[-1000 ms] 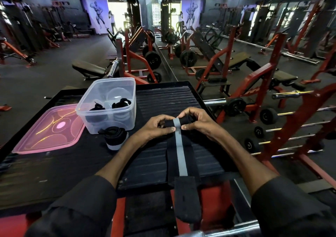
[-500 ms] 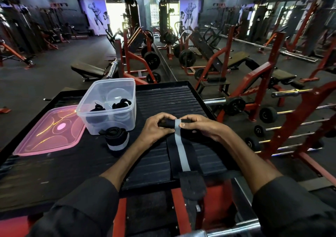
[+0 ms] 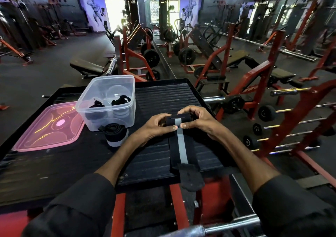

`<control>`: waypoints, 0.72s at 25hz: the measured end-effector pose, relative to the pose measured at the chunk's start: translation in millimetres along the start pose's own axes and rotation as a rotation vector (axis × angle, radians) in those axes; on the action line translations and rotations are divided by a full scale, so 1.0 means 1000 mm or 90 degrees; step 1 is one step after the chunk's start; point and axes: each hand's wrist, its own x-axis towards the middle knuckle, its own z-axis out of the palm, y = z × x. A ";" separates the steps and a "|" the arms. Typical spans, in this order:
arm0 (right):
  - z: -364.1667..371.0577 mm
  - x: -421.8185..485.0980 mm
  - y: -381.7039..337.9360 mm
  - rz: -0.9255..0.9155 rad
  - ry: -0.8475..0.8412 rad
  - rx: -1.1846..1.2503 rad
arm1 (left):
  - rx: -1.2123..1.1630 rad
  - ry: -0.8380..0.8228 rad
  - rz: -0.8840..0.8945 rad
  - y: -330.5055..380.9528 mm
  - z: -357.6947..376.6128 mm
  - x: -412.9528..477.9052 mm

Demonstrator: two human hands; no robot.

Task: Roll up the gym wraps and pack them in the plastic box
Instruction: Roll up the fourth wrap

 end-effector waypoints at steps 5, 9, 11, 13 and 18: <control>-0.002 0.001 -0.001 0.012 -0.016 -0.008 | 0.110 0.092 0.099 -0.005 0.001 0.001; -0.009 0.002 -0.010 0.171 -0.054 0.164 | 0.120 0.093 0.142 -0.006 0.003 0.001; -0.007 0.002 -0.010 0.215 -0.022 0.117 | 0.104 0.085 0.157 -0.004 0.003 0.002; -0.006 -0.001 -0.006 0.228 -0.061 0.061 | 0.088 0.087 0.164 -0.002 0.004 0.001; -0.008 -0.004 -0.004 0.200 -0.046 0.043 | 0.049 0.070 0.143 0.002 0.004 0.002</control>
